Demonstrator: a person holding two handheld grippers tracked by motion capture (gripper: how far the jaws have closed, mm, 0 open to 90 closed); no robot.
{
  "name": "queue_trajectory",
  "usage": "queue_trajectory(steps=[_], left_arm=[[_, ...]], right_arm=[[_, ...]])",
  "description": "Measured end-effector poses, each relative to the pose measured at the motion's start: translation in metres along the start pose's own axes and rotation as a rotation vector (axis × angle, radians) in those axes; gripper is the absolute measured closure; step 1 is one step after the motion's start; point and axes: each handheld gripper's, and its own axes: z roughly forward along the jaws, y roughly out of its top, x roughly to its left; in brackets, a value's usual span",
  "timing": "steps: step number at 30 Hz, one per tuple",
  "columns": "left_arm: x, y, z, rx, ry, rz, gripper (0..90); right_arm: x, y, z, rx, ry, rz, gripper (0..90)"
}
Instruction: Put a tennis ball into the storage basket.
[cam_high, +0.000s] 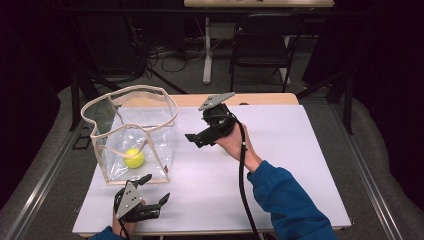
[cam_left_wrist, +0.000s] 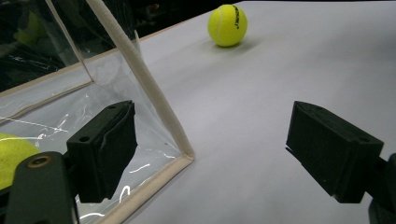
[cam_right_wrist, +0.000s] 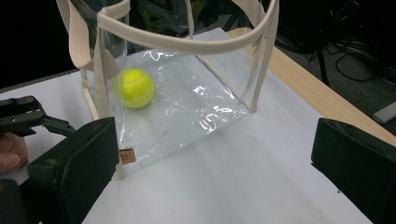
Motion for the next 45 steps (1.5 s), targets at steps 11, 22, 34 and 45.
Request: queue_trajectory(steps=[11,22,34,45], left_arm=[[0.0,0.0,0.0,0.0,0.003,0.001,16.0],[0.0,0.0,0.0,0.002,0.002,0.007,15.9],[-0.001,0.0,0.001,0.004,0.002,0.01,15.9],[-0.001,0.0,-0.001,-0.003,0.008,0.006,15.9]], right_arm=[[-0.006,-0.031,0.0,0.023,0.005,0.035,0.3],[-0.008,-0.067,-0.001,0.033,-0.021,0.07,0.3],[-0.011,-0.098,0.001,0.048,-0.039,0.099,0.3],[-0.013,-0.124,-0.009,0.082,-0.089,0.114,0.3]])
